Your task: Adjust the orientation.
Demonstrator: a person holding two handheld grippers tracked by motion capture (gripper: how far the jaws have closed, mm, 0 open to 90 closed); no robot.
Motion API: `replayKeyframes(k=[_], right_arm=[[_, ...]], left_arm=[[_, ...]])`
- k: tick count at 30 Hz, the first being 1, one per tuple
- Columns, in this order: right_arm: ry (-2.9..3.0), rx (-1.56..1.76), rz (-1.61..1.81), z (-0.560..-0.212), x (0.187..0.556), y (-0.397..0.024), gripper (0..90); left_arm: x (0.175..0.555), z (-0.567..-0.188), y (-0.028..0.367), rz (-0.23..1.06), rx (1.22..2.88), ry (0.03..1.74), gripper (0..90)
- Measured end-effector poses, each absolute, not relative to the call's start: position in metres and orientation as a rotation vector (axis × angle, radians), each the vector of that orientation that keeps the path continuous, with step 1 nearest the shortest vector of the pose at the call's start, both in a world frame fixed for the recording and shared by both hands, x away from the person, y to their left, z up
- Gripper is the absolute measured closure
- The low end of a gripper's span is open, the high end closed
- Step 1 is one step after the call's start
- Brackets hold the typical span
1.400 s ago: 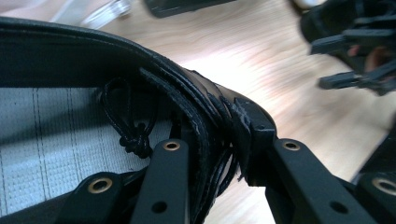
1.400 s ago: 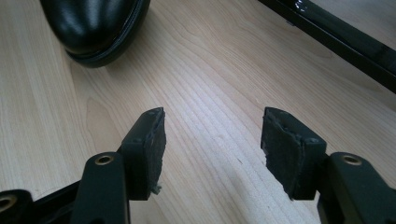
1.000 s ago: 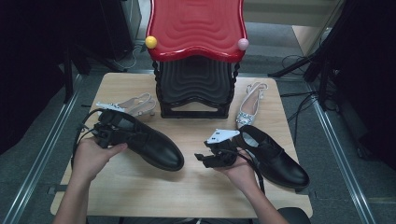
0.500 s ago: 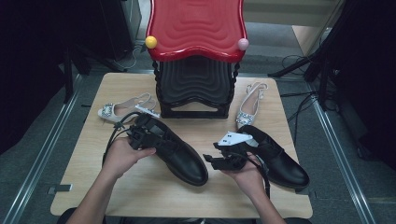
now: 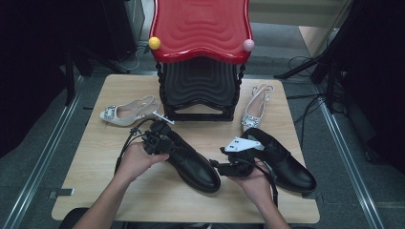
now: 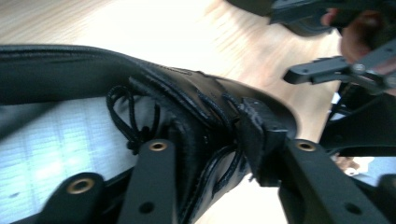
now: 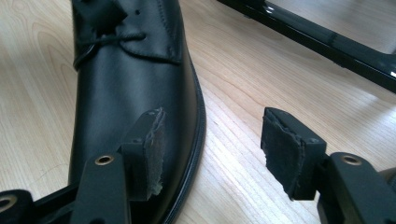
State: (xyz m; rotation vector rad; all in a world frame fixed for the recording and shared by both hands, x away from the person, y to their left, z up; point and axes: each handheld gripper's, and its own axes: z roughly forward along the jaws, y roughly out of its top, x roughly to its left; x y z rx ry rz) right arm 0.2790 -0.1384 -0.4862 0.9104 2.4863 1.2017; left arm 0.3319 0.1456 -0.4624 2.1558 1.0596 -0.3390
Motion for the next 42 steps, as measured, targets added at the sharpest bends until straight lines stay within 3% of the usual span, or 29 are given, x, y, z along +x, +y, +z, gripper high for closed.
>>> replayKeyframes(k=[4, 20, 28, 33, 37, 42], right_arm=[[2.497, 0.889, 1.207, -0.486, 0.276, -0.134, 41.8], [2.528, 0.828, 1.254, -0.483, 0.258, -0.115, 45.4], [2.583, 0.808, 1.31, -0.487, 0.241, -0.104, 57.0], [2.614, 0.779, 1.317, -0.489, 0.233, -0.097, 69.1], [2.666, 0.792, 1.303, -0.493, 0.227, -0.088, 85.1], [2.743, 0.771, 1.27, -0.504, 0.224, -0.076, 87.3]], left_arm=[[0.328, -0.457, 0.144, -0.262, 2.199, 1.042, 57.4], [0.322, -0.42, 0.187, -0.098, 2.177, 1.013, 44.0], [0.323, -0.42, 0.195, -0.075, 2.162, 1.028, 38.9], [0.326, -0.422, 0.198, -0.06, 2.178, 1.028, 37.9], [0.325, -0.421, 0.198, -0.019, 2.161, 1.002, 37.1], [0.324, -0.422, 0.198, 0.0, 2.176, 1.005, 37.0]])
